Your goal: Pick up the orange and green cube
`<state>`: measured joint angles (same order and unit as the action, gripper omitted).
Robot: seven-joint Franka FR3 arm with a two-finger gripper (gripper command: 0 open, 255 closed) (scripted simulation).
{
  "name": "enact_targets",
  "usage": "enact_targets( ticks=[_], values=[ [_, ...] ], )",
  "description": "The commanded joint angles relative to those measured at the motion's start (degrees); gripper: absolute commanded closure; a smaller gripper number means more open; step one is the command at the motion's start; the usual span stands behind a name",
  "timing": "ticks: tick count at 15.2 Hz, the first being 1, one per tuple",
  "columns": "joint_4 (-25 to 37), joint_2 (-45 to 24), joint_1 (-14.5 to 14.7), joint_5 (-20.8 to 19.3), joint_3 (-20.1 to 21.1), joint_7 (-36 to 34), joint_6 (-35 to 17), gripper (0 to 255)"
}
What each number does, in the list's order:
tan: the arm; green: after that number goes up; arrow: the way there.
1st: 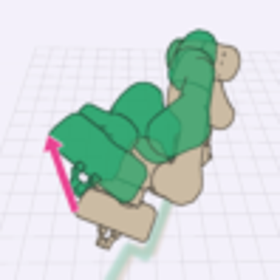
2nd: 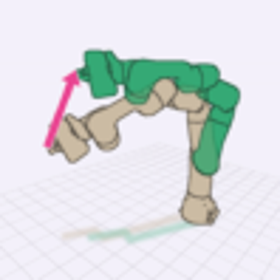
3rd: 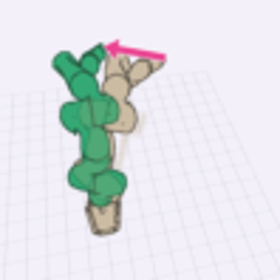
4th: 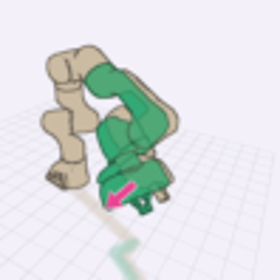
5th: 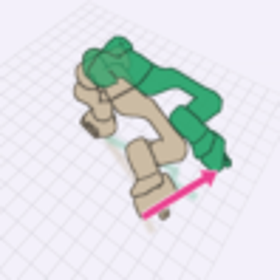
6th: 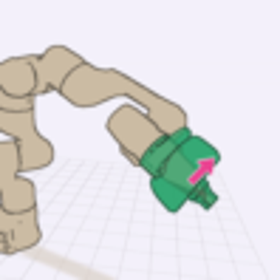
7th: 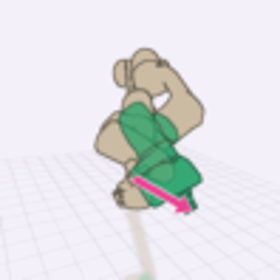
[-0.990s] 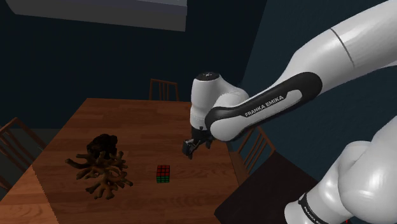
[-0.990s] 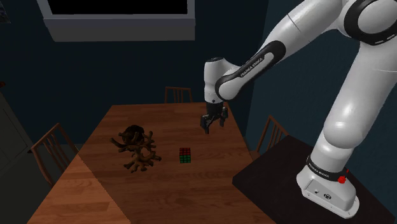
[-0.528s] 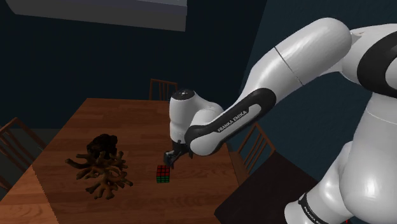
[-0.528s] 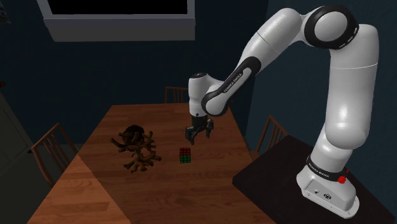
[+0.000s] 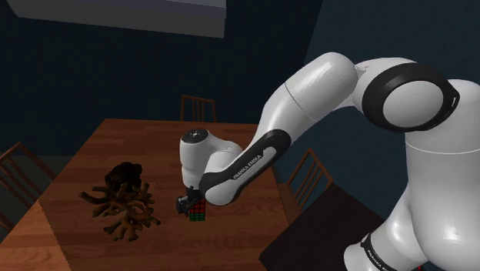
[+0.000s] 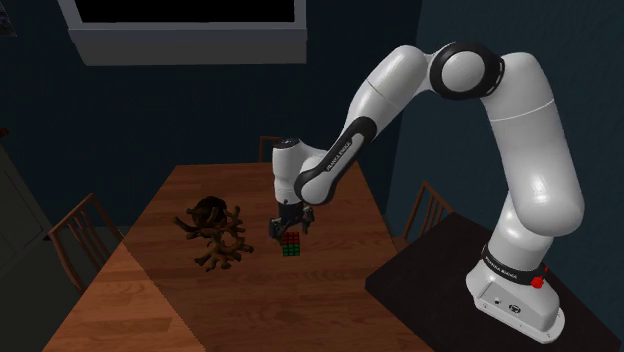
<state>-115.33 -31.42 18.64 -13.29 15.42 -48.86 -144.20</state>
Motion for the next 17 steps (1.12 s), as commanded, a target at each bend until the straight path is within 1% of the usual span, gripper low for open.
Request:
enact_targets(
  ticks=[1, 8, 9, 17],
  values=[
    [0.88, -1.77, 0.53, -0.56, -0.51, -0.55, -0.94, 0],
    [1.81, -5.45, 1.44, -1.80, -1.70, -1.36, -3.67, 0],
    [1.94, -5.48, 1.43, -1.78, -1.70, -1.33, -3.58, 255],
    [1.99, -5.59, 1.48, -1.81, -1.73, -1.38, -3.64, 255]
  ],
)
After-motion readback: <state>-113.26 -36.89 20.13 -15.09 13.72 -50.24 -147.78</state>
